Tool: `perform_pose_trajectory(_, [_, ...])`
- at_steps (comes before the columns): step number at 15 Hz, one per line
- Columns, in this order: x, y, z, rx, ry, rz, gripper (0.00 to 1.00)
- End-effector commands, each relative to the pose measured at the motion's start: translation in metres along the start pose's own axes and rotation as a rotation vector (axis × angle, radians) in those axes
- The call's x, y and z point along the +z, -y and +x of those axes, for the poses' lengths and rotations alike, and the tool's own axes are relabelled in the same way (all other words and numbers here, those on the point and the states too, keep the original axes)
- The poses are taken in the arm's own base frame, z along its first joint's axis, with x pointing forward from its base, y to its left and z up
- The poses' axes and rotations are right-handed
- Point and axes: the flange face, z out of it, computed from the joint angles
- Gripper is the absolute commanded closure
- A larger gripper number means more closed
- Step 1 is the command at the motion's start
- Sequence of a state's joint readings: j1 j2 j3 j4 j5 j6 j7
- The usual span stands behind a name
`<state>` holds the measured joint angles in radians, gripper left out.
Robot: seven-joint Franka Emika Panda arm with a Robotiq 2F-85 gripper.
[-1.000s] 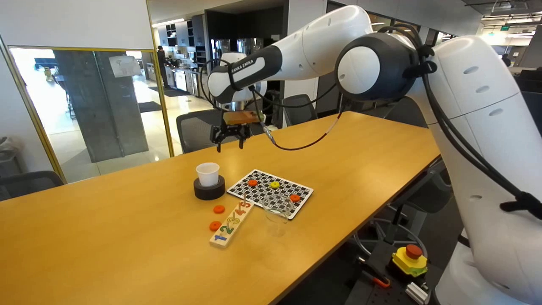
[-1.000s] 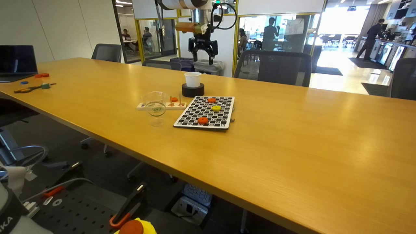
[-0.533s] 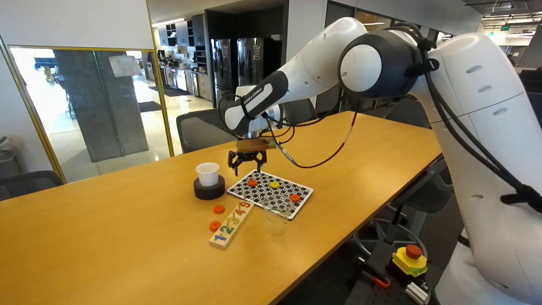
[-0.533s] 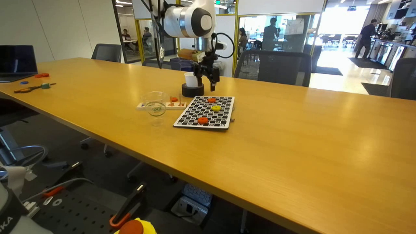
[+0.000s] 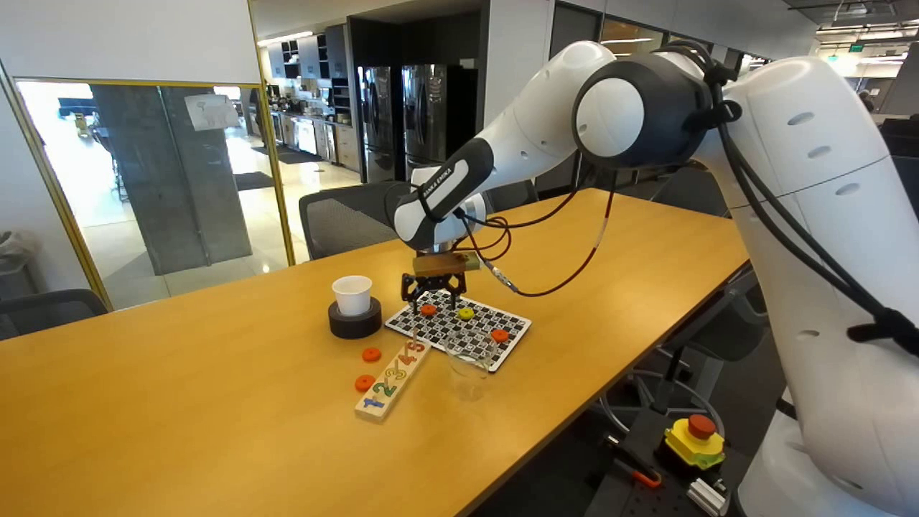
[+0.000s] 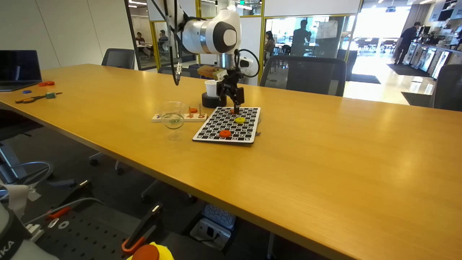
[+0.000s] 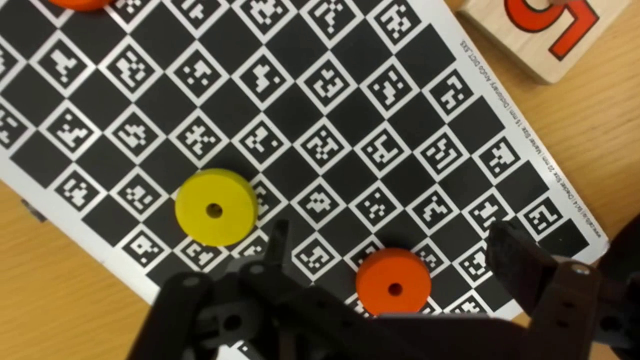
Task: Pick up all the orange objects from the table and put them in the colorless cup then pick up all the yellow objects from the table and put them in the white cup
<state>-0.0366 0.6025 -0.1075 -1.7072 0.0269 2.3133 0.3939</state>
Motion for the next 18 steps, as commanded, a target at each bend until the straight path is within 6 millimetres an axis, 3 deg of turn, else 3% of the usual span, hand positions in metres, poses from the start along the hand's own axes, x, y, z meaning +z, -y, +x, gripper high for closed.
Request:
perform_pose_trajectory(1, [-0.002, 0.002, 0.006, 0.025, -0.019, 0.010, 0.00])
perform_pose_trajectory(12, [0.019, 0.001, 0.034, 0.052, -0.015, 0.056, 0.00])
perform_pose_trajectory(18, [0.016, -0.002, 0.044, 0.066, -0.018, 0.066, 0.00])
